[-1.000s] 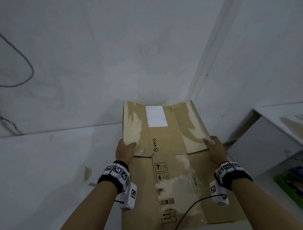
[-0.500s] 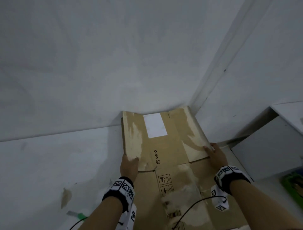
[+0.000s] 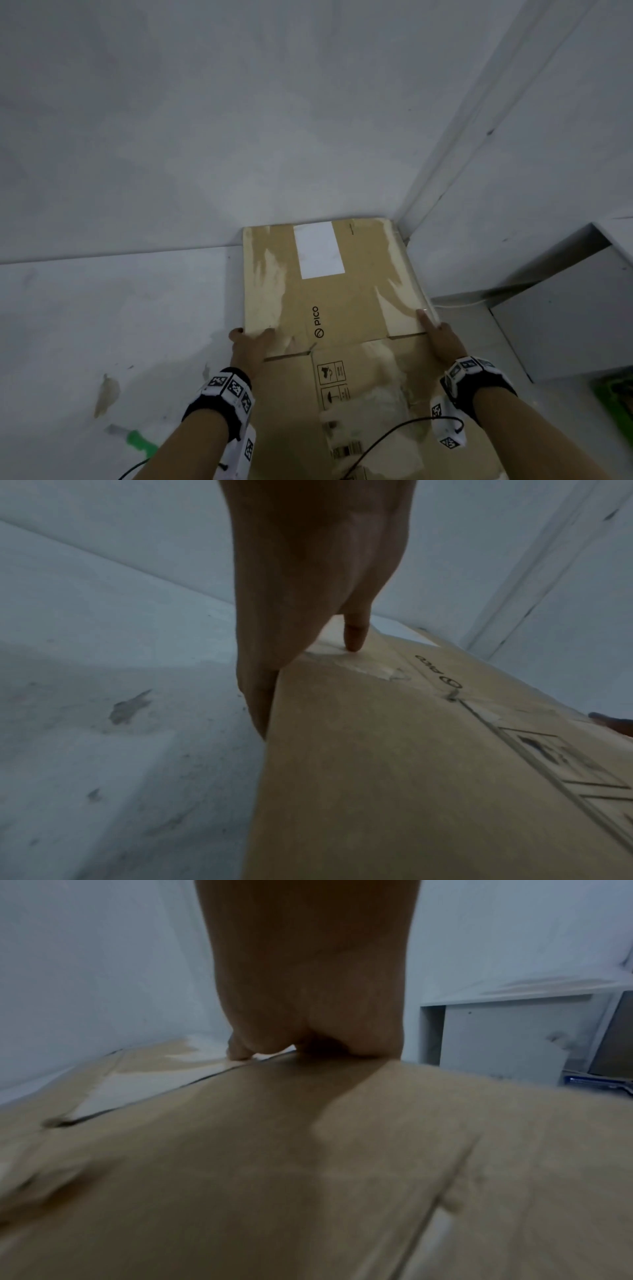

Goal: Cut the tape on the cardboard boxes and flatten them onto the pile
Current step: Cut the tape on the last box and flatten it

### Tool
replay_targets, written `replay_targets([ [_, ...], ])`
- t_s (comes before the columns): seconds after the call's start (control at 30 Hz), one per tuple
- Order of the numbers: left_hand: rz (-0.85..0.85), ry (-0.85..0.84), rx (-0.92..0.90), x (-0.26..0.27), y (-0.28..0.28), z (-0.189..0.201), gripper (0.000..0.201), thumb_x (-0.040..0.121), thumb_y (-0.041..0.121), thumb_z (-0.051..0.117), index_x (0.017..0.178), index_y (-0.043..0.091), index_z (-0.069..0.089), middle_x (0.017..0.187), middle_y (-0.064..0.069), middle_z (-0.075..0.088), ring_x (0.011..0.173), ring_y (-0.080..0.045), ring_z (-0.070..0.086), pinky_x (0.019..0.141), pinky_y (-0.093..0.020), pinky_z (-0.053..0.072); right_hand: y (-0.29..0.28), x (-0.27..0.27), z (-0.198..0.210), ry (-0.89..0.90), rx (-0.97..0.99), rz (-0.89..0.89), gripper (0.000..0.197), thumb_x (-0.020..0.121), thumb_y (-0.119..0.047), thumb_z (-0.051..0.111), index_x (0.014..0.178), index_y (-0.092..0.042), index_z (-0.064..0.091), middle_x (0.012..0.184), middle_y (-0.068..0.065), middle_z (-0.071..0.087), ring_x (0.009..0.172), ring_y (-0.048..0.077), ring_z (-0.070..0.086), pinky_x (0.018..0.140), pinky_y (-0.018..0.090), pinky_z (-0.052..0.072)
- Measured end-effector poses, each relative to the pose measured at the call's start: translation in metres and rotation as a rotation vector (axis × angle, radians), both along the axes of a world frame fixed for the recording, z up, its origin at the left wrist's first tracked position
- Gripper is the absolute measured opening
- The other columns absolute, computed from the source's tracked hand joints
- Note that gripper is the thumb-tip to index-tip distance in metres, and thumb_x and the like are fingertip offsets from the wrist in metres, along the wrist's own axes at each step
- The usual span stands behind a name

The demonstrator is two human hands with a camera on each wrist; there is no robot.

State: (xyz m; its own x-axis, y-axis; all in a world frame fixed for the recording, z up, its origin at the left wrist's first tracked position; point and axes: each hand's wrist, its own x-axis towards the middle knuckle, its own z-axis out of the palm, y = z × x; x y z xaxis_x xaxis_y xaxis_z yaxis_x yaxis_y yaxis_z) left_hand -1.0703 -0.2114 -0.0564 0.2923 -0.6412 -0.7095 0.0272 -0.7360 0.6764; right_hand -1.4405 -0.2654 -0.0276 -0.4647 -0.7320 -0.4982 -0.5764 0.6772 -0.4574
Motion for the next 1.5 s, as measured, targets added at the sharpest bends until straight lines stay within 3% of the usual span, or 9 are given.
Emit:
replay_targets([
  [0.13, 0.002, 0.118, 0.028, 0.005, -0.002, 0.001, 0.114, 0.045, 0.073, 0.07, 0.135, 0.006, 0.051, 0.134, -0.014, 0.054, 0.118, -0.031, 0.053, 0.105, -0.039, 0.04, -0.005, -0.012, -0.003, -0.128, 0.054, 0.02, 0.099, 0.077, -0.083, 0.047, 0.134, -0.002, 0.052, 0.13, 0.022, 0.058, 0.112, 0.036, 0.058, 0.095, 0.042, 0.044],
  [0.23, 0.032, 0.134, 0.077, 0.012, -0.004, 0.004, 0.108, 0.057, 0.07, 0.074, 0.141, 0.009, 0.044, 0.142, -0.013, 0.047, 0.125, -0.03, 0.046, 0.103, -0.037, 0.035, -0.006, -0.012, 0.003, -0.219, 0.061, 0.008, 0.085, 0.078, -0.076, 0.055, 0.128, -0.008, 0.055, 0.117, 0.016, 0.062, 0.099, 0.031, 0.06, 0.084, 0.037, 0.044],
  [0.4, 0.01, 0.148, 0.07, 0.01, -0.003, 0.004, 0.128, 0.033, 0.085, 0.073, 0.137, 0.014, 0.051, 0.138, -0.012, 0.052, 0.123, -0.031, 0.05, 0.11, -0.045, 0.035, -0.005, -0.042, -0.016, -0.326, 0.062, -0.054, 0.104, 0.046, -0.09, 0.069, 0.126, -0.025, 0.059, 0.114, 0.008, 0.068, 0.101, 0.03, 0.067, 0.096, 0.048, 0.052],
  [0.53, -0.048, 0.249, 0.042, 0.013, 0.009, 0.019, 0.095, 0.062, 0.075, 0.069, 0.139, 0.022, 0.049, 0.144, -0.004, 0.045, 0.133, -0.027, 0.04, 0.114, -0.044, 0.028, 0.011, -0.023, 0.017, -0.474, 0.157, -0.044, 0.095, 0.049, -0.078, 0.079, 0.121, -0.018, 0.065, 0.107, 0.014, 0.073, 0.097, 0.032, 0.07, 0.089, 0.045, 0.056],
  [0.63, -0.111, 0.338, 0.04, 0.022, 0.027, 0.028, 0.078, 0.077, 0.067, 0.063, 0.139, 0.023, 0.049, 0.144, 0.0, 0.046, 0.132, -0.024, 0.042, 0.114, -0.043, 0.029, 0.032, -0.024, 0.025, -0.47, 0.242, 0.098, 0.079, 0.079, -0.071, 0.062, 0.139, -0.022, 0.05, 0.132, 0.008, 0.057, 0.114, 0.025, 0.056, 0.098, 0.035, 0.043],
  [1.07, -0.035, 0.268, 0.029, 0.016, 0.036, 0.041, 0.057, 0.097, 0.044, 0.043, 0.144, 0.013, 0.036, 0.152, -0.005, 0.031, 0.139, -0.025, 0.03, 0.114, -0.037, 0.018, 0.046, -0.022, -0.001, -0.639, 0.279, 0.112, 0.105, 0.057, -0.091, 0.062, 0.143, -0.035, 0.04, 0.133, -0.003, 0.057, 0.123, 0.021, 0.053, 0.112, 0.049, 0.038],
  [1.17, 0.025, 0.32, 0.018, 0.01, 0.041, 0.041, 0.058, 0.082, 0.048, 0.062, 0.126, 0.011, 0.055, 0.14, -0.013, 0.05, 0.108, -0.029, 0.058, 0.1, -0.042, 0.042, 0.056, -0.022, -0.004, -0.678, 0.119, 0.099, 0.125, 0.04, -0.095, 0.064, 0.145, -0.034, 0.036, 0.12, -0.013, 0.057, 0.108, 0.005, 0.055, 0.097, 0.031, 0.045],
  [1.27, -0.03, 0.326, -0.021, 0.007, 0.05, 0.043, 0.067, 0.084, 0.047, 0.065, 0.137, 0.01, 0.048, 0.137, -0.003, 0.048, 0.127, -0.021, 0.045, 0.106, -0.031, 0.029, 0.068, -0.016, 0.008, -0.74, 0.023, 0.128, 0.132, 0.027, -0.095, 0.064, 0.14, -0.036, 0.032, 0.114, -0.021, 0.051, 0.098, -0.007, 0.05, 0.078, 0.016, 0.042],
  [1.5, -0.035, 0.275, -0.114, 0.008, 0.088, 0.046, 0.128, 0.014, 0.066, 0.086, 0.126, 0.011, 0.056, 0.118, -0.004, 0.06, 0.106, -0.017, 0.051, 0.098, -0.028, 0.033, 0.095, -0.022, -0.004, -0.817, 0.087, 0.058, 0.099, 0.057, -0.069, 0.08, 0.136, -0.017, 0.051, 0.119, 0.008, 0.07, 0.109, 0.027, 0.067, 0.097, 0.045, 0.053],
])
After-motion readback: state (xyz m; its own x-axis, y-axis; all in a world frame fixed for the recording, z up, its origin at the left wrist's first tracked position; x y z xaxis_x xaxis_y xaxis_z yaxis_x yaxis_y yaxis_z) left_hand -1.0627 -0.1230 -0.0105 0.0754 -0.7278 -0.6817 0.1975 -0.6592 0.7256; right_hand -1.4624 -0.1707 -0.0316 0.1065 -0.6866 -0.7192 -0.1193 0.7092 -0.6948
